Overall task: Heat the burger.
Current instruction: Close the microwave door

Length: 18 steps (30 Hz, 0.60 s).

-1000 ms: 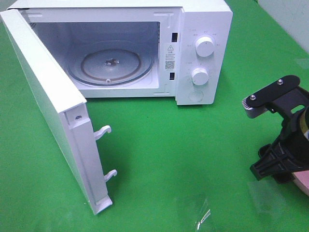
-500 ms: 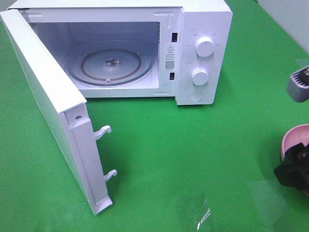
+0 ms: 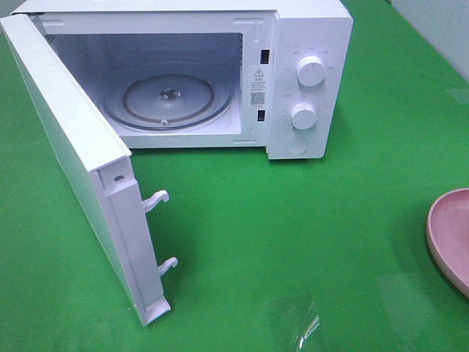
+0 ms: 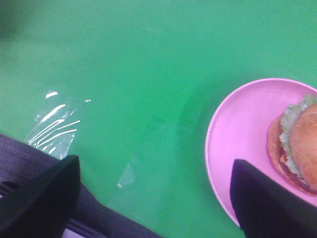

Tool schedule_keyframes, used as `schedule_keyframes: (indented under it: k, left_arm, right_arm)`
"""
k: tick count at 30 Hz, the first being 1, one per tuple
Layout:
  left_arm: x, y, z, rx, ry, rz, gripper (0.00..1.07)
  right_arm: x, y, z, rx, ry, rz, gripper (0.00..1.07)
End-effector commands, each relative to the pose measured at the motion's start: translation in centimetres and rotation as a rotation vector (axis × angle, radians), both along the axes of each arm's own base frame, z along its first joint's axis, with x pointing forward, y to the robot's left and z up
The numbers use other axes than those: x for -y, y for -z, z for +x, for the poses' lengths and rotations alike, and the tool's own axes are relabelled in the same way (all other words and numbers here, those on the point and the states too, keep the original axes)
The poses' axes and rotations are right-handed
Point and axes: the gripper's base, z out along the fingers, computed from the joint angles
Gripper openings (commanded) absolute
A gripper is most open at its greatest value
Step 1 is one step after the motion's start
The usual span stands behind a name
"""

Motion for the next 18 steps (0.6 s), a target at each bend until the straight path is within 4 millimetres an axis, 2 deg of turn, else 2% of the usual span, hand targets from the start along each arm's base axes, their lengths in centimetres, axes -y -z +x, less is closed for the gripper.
schedule_keyframes:
  k: [1,5,11,13,18]
  left_arm:
    - [0.0,0.1,-0.2,0.011,-0.001,0.004,1.00]
    - [0.0,0.1,-0.2,0.011,-0.001,0.004,1.00]
    - [0.0,0.1,-0.2,0.011,-0.001,0.004,1.00]
    - [0.0,0.1,-0.2,0.011,-0.001,0.004,1.00]
    - [0.0,0.1,-0.2,0.011,-0.001,0.004,1.00]
  right_arm:
    - [1.0,0.6,-0.6,0.012,0.051,0.002,0.78]
    - [2.1,1.6,-1.5,0.024,0.099,0.002,0.77]
    - [3.1,0.9,-2.8,0.118,0.141,0.043,0.76]
    - [3.7,0.4,-4.4,0.200,0.192,0.077,0.76]
    - [3.9,0.3,-5.5,0.245,0.217,0.091,0.76]
